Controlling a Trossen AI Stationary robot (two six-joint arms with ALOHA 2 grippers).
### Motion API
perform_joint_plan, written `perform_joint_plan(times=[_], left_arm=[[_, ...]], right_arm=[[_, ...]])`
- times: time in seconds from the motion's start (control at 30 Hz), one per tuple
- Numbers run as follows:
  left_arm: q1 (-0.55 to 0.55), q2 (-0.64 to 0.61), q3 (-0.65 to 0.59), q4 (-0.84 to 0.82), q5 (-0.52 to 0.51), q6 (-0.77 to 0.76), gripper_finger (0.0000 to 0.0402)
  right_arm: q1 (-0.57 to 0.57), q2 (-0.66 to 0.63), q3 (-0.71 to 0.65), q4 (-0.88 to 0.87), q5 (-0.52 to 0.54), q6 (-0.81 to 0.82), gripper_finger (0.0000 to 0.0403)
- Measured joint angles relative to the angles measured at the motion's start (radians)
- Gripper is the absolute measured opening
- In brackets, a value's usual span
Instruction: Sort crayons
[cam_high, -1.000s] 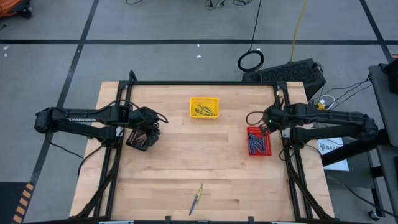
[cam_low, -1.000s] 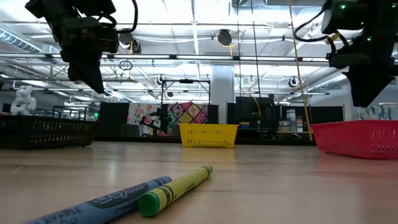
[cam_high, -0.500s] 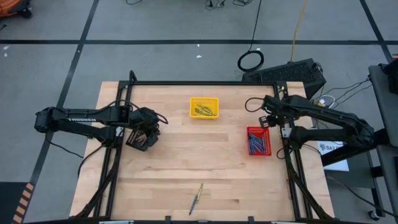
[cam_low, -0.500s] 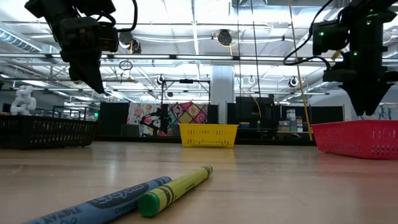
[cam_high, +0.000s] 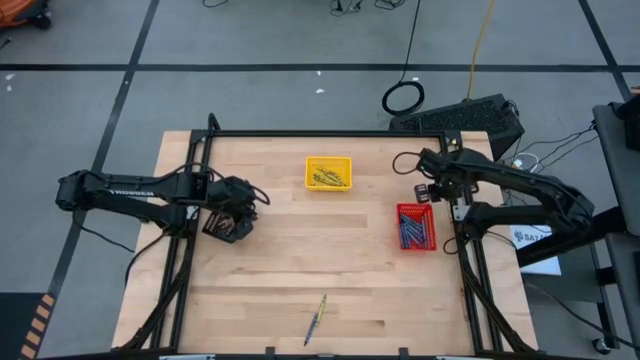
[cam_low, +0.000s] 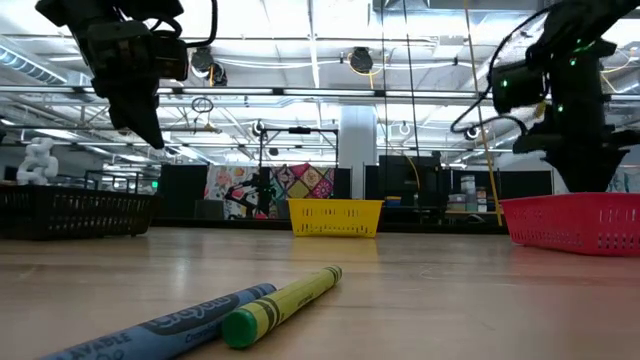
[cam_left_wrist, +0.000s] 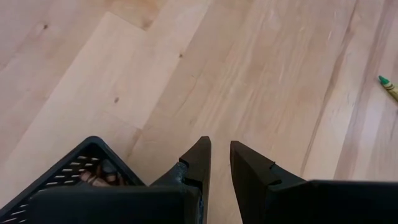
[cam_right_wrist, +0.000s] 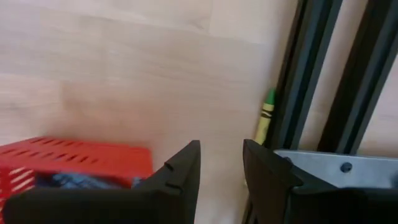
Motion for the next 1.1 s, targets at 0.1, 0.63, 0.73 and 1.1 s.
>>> perform_joint_plan(times=[0.1, 0.63, 0.73, 1.1], left_arm=[[-0.011, 0.0, 0.0, 0.0, 0.0, 0.0, 0.0061], [-0.035, 0.0, 0.0, 0.0, 0.0, -0.009, 0.0061], [-0.035, 0.0, 0.0, 0.0, 0.0, -0.008, 0.0061], [-0.035, 0.0, -0.001, 0.0, -0.004, -0.008, 0.0061]], right_arm=[[-0.006, 0.034, -0.031, 0.019, 0.027, 0.0, 0.0106], [-0.02, 0.117, -0.127, 0.1, 0.025, 0.019, 0.0106], [-0.019, 0.126, -0.133, 0.109, 0.052, 0.025, 0.0106], [-0.02, 0.154, -0.133, 0.104, 0.056, 0.098, 0.0106]])
